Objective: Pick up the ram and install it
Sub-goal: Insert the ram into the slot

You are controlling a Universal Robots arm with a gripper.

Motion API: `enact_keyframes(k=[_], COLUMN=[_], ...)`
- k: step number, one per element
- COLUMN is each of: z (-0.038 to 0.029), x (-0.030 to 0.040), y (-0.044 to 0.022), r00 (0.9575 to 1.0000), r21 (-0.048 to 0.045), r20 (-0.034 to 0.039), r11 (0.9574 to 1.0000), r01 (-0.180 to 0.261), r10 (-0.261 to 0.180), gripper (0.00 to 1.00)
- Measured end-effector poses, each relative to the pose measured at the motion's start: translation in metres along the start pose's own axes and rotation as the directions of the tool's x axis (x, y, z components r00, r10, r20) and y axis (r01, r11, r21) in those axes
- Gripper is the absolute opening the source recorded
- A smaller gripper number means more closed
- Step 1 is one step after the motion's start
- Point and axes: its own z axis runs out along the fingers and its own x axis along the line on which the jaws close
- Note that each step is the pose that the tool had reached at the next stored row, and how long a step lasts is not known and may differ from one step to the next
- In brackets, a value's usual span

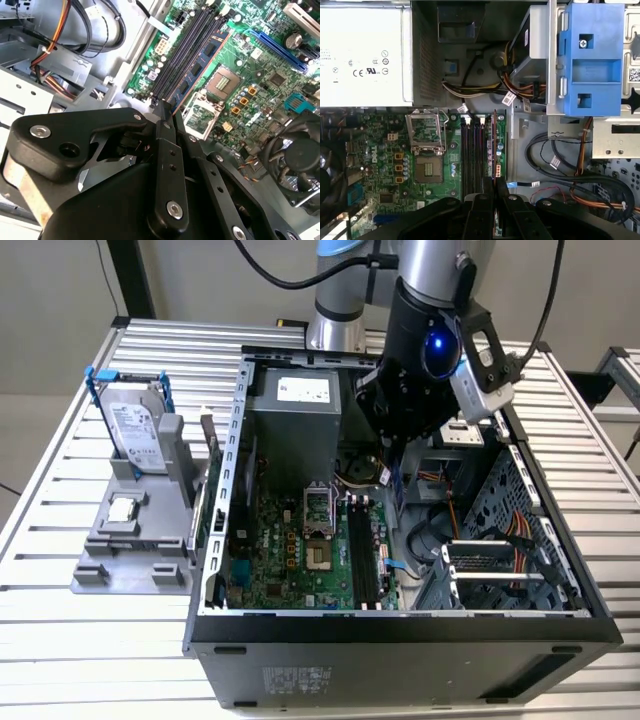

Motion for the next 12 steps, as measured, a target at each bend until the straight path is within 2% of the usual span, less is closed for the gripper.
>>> enact_keyframes(k=[12], z=[0.0095], x=[0.0001], y=[-0.0020], r00=[1.0000], r21=[0.0002], r20=[-0.0001], r11=[1.0000], r01=[0.000], r10=[0.000], gripper=[0.00])
